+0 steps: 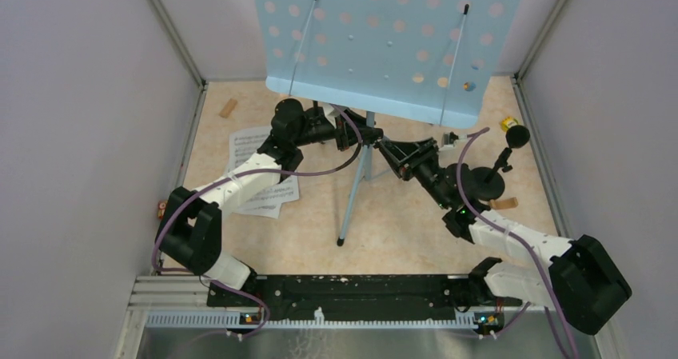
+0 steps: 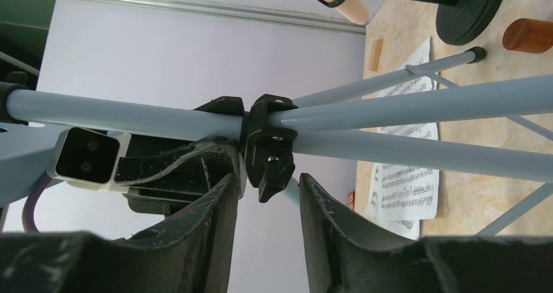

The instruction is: Pack up the instrument practice props

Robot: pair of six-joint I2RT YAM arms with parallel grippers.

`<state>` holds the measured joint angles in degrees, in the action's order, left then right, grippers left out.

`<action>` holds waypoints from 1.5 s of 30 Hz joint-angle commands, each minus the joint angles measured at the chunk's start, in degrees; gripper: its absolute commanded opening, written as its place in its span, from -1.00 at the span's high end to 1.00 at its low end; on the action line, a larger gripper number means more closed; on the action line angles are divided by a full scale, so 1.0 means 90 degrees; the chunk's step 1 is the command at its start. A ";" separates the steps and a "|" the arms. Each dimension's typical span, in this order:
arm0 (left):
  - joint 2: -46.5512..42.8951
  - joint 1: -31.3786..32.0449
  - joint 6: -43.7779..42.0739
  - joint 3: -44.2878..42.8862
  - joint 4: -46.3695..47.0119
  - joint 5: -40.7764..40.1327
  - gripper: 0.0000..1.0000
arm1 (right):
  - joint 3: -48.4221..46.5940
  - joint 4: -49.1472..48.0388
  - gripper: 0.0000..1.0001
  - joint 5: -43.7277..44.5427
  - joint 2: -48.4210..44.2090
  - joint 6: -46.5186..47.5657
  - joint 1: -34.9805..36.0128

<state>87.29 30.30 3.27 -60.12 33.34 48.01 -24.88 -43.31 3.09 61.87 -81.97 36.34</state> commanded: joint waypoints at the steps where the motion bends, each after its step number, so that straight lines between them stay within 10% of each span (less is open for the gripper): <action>1: 0.0190 -0.0012 -0.0158 -0.0018 -0.0580 0.0005 0.99 | -0.0230 -0.0630 0.26 -0.0239 0.0202 -0.0350 -0.0034; 10: 0.0192 -0.0010 -0.0163 -0.0019 -0.0574 0.0007 0.99 | -0.0272 -0.0670 1.00 -0.0318 0.0276 -0.0109 -0.0034; 15: 0.0185 -0.0008 -0.0160 -0.0015 -0.0580 0.0016 0.99 | -0.0634 -0.0033 1.00 -0.0315 0.0106 0.1613 -0.0034; 28: 0.0199 -0.0014 -0.0099 -0.0051 -0.0562 0.0090 0.99 | -0.0869 0.1924 1.00 -0.2488 -0.0240 1.3978 0.1115; 32: 0.0176 -0.0008 -0.0099 -0.0049 -0.0555 0.0084 0.99 | -0.0927 0.3412 0.90 -0.1348 0.0001 1.7378 0.1891; 36: 0.0154 -0.0018 -0.0100 -0.0031 -0.0542 0.0059 0.99 | -0.0860 0.3101 0.81 -0.0481 0.0078 1.7433 0.2122; 45: 0.0027 -0.0092 0.0027 0.0152 -0.0252 -0.0099 0.57 | -0.0445 0.2381 0.18 0.0271 -0.1482 1.3879 0.2134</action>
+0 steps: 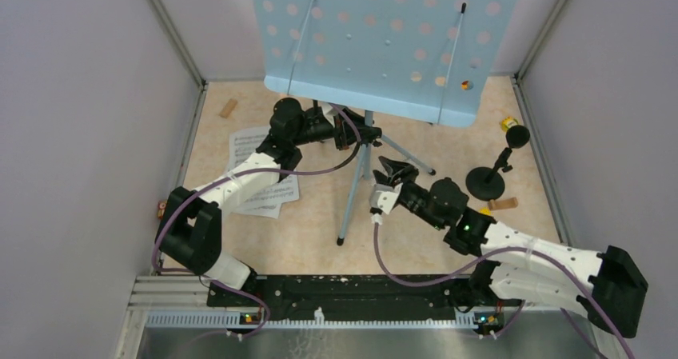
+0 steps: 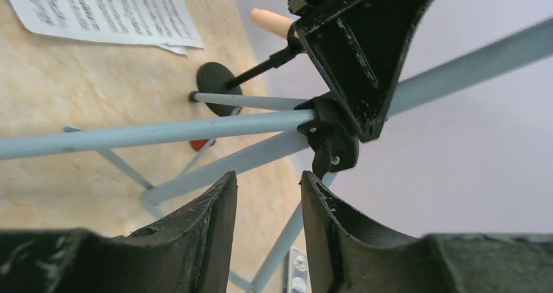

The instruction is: Pack up the instrument practice props

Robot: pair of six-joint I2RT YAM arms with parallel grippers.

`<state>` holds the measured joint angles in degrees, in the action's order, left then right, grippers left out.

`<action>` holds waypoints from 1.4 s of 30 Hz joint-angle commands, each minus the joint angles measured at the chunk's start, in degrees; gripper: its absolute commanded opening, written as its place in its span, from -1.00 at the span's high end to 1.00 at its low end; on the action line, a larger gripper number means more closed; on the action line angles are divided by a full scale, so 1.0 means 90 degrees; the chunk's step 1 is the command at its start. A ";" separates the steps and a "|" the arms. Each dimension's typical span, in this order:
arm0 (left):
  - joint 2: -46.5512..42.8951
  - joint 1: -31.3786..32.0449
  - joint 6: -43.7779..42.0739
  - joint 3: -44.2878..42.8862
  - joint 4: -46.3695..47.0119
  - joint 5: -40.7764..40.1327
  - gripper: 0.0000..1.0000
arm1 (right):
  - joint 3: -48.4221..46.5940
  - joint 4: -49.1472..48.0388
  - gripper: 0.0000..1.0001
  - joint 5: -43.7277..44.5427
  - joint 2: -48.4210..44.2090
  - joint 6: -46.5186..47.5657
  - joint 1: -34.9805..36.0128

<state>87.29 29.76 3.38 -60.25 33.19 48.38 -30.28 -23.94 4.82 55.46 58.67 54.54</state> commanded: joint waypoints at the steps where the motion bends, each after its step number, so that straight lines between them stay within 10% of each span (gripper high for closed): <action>1: -0.0016 -0.0048 0.0045 0.0208 -0.0165 -0.0173 0.36 | 0.0246 0.0212 0.12 0.0296 -0.1026 -0.2272 0.0111; 10: -0.1062 -0.0395 0.0333 0.0419 0.0104 -0.0511 -0.95 | 0.0764 0.0982 0.05 0.0960 -0.2463 -0.4378 0.0097; 23: -0.2440 -0.0372 0.0458 0.1706 -0.0518 -0.1114 -0.98 | 0.0323 0.0503 -0.04 -0.1021 -0.1305 -0.5138 -0.2365; 32: -0.2851 0.1158 0.0395 0.3043 -0.0229 -0.3062 -0.97 | -0.0335 -0.0333 -0.05 -0.2069 0.0560 -0.3532 -0.2936; 42: -0.2060 0.1345 0.0488 0.3353 0.0541 -0.3436 -0.86 | -0.0805 -0.0640 -0.02 -0.3679 0.1798 -0.2737 -0.3493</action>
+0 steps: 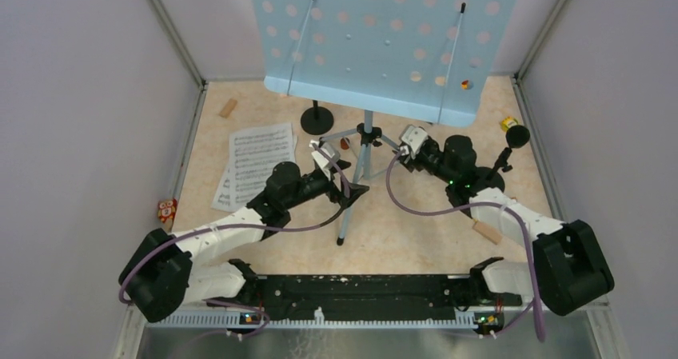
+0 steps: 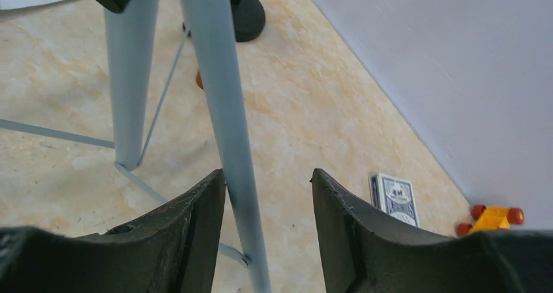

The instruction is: Pack up the instrument practice props

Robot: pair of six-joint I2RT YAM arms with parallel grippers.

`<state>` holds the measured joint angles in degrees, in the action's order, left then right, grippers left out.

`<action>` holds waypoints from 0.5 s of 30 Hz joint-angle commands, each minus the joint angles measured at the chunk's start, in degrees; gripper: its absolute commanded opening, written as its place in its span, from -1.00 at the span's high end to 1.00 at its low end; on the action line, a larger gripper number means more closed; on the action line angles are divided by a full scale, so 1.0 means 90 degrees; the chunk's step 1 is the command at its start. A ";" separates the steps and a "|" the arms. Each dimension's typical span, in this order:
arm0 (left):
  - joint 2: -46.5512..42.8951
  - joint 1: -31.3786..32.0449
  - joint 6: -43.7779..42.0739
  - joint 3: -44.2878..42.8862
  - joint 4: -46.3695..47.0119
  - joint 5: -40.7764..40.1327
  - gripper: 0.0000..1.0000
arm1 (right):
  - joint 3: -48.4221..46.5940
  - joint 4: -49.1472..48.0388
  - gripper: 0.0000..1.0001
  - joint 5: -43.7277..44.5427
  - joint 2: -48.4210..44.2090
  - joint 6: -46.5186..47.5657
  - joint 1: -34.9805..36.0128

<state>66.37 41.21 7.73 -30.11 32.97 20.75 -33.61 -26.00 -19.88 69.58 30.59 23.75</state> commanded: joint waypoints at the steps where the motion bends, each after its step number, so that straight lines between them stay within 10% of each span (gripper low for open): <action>1: 0.0360 0.0094 0.0017 0.0013 0.0608 -0.0423 -0.83 | -0.0465 -0.0468 -0.01 -0.1047 0.0305 0.0371 -0.0070; 8: 0.1029 0.0215 -0.0169 -0.0066 0.0713 -0.0495 -0.42 | -0.0454 -0.1223 0.44 -0.0757 0.0768 -0.0179 -0.0070; 15: 0.1327 0.0216 -0.0391 -0.0151 0.0509 -0.0164 0.73 | 0.0208 -0.2021 0.99 -0.1231 0.0176 -0.0963 0.0061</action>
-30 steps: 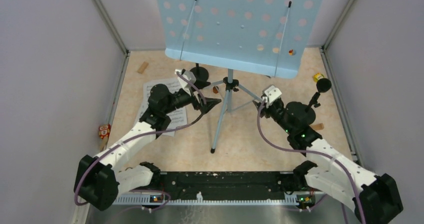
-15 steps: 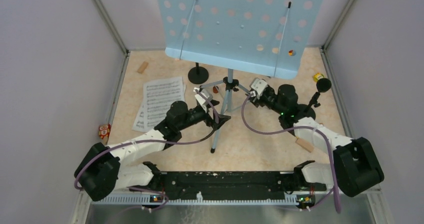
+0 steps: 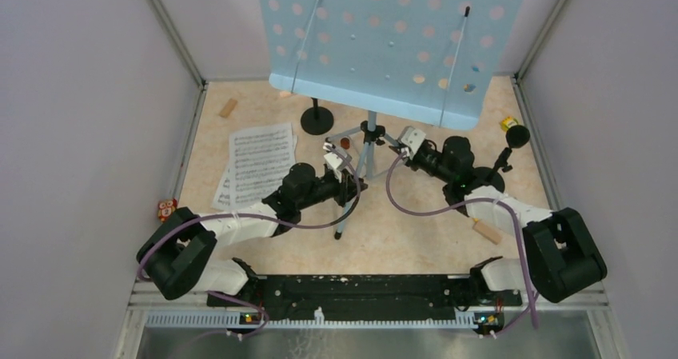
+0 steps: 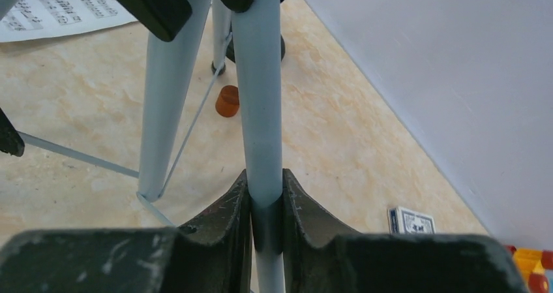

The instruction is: Pack up the instrument practice props

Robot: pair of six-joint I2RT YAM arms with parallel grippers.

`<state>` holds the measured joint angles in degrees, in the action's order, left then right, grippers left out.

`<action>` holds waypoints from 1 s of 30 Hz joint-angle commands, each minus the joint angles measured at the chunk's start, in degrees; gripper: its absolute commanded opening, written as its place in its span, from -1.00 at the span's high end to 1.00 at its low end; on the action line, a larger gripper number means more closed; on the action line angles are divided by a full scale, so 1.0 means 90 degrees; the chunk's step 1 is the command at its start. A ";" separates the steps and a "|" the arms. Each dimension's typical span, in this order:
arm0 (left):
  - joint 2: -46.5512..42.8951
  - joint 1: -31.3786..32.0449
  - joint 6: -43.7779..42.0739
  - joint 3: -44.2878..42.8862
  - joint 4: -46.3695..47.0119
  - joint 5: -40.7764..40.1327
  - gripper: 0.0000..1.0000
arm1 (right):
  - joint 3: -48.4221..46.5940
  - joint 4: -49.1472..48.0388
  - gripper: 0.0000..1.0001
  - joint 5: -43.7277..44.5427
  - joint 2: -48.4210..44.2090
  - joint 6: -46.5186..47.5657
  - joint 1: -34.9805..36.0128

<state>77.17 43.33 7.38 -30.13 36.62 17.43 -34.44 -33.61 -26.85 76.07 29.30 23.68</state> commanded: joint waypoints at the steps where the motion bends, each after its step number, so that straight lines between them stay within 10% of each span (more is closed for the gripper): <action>1: 0.0169 -0.0017 -0.0356 -0.0209 -0.0037 0.0240 0.84 | 0.0448 -0.1372 1.00 -0.0393 -0.0715 -0.0974 0.0187; 17: 0.0278 0.0429 -0.0375 -0.0599 0.0238 0.0055 1.00 | 0.2099 -0.4701 1.00 0.1333 -0.2021 -0.3049 0.1890; 22: 0.0540 0.0625 -0.0301 -0.0712 0.0310 -0.0047 1.00 | 0.2124 -0.4209 0.97 0.1160 -0.2220 -0.2810 0.1919; 30: 0.0551 0.0670 -0.0253 -0.0456 0.0453 -0.0206 1.00 | 0.2247 -0.1301 -0.34 0.2230 -0.4064 -0.2050 0.1919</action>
<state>80.42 49.19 4.27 -34.61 41.32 18.26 -13.39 -51.68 -7.97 47.90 8.03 39.79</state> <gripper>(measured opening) 0.202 0.599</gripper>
